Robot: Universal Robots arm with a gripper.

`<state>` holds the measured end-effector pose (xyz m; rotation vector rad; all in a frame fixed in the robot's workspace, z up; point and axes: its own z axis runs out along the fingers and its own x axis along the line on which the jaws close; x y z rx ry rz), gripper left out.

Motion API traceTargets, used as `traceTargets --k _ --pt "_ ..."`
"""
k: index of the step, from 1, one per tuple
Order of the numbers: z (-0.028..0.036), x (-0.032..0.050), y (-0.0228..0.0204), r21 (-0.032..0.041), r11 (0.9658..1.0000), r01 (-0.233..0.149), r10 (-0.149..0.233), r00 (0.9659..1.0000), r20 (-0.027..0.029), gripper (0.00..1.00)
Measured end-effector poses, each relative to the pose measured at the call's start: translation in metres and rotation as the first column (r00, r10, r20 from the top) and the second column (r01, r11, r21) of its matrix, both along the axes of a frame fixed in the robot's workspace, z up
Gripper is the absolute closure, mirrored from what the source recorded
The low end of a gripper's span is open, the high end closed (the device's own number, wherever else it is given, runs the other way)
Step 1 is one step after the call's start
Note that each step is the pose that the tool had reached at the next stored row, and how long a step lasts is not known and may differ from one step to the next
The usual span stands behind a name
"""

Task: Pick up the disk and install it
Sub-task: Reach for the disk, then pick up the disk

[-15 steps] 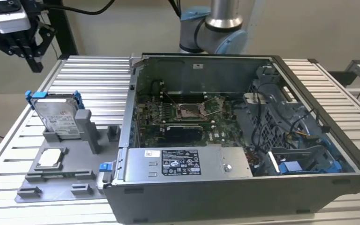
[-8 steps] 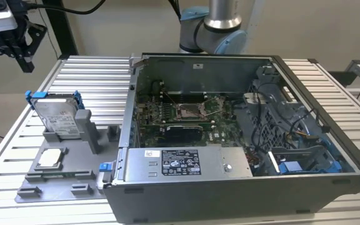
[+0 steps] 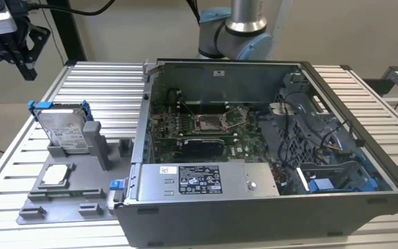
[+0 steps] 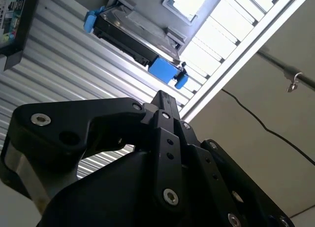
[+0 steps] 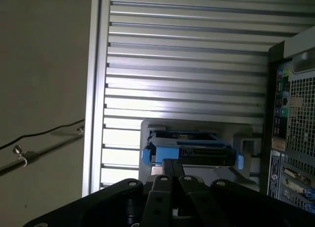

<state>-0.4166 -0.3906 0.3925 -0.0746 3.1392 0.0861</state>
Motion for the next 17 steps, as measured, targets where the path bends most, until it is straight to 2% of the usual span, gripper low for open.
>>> traceTargets --k 12,14,17 --pt "0.0 -0.0003 0.0 0.0 1.0 -0.002 0.002 1.0 0.0 1.0" --pt "0.0001 -0.0004 -0.0001 -0.0002 0.9999 -0.016 0.016 0.9999 -0.0001 1.0" --pt "0.0 -0.0004 0.0 -0.0007 0.9978 -0.066 0.066 0.9978 0.0001 1.0"
